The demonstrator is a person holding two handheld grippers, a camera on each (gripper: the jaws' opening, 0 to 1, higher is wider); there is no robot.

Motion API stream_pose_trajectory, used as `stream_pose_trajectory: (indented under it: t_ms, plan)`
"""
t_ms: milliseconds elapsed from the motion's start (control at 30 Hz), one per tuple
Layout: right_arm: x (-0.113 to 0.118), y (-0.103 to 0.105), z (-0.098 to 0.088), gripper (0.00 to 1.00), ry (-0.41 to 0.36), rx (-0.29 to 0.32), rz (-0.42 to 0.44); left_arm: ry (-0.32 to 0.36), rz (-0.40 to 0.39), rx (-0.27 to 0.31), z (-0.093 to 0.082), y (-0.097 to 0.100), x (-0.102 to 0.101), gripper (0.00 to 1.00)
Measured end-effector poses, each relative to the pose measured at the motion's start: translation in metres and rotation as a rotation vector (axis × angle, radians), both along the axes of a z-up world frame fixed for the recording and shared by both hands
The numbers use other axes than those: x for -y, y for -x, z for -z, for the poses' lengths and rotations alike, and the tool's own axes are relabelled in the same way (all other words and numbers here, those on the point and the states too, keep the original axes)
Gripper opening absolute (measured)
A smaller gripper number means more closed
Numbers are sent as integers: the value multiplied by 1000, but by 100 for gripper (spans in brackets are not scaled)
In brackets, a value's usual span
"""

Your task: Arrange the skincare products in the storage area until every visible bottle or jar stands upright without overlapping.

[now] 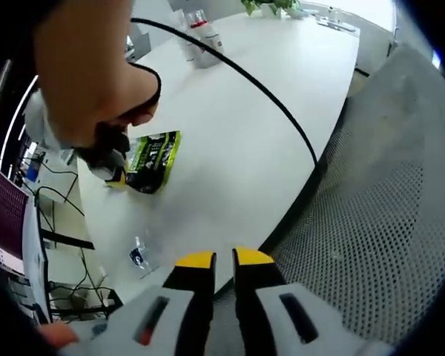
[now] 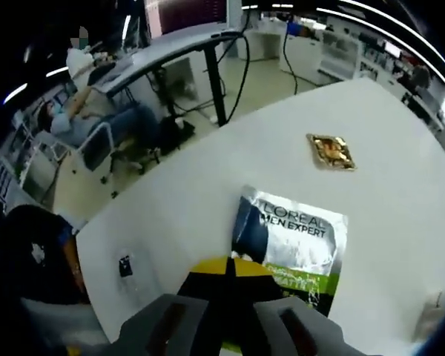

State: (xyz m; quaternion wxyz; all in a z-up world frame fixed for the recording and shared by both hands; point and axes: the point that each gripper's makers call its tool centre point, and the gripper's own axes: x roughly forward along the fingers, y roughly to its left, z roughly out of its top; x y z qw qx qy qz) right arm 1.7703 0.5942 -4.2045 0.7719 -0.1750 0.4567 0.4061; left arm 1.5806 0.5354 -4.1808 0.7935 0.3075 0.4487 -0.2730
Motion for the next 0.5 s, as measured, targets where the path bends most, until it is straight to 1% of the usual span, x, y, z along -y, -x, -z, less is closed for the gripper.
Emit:
stream_pose_trajectory:
  t_ms: [167, 367, 500]
  plan:
    - [3, -2, -6, 0, -29, 4, 6, -2, -6, 1, 0, 0, -1, 3]
    - [3, -3, -21, 0, -98, 20, -1, 2, -10, 4, -1, -1, 0, 4]
    - [9, -6, -32, 0, -126, 35, 0, 5, -14, 8, -1, -2, 1, 4]
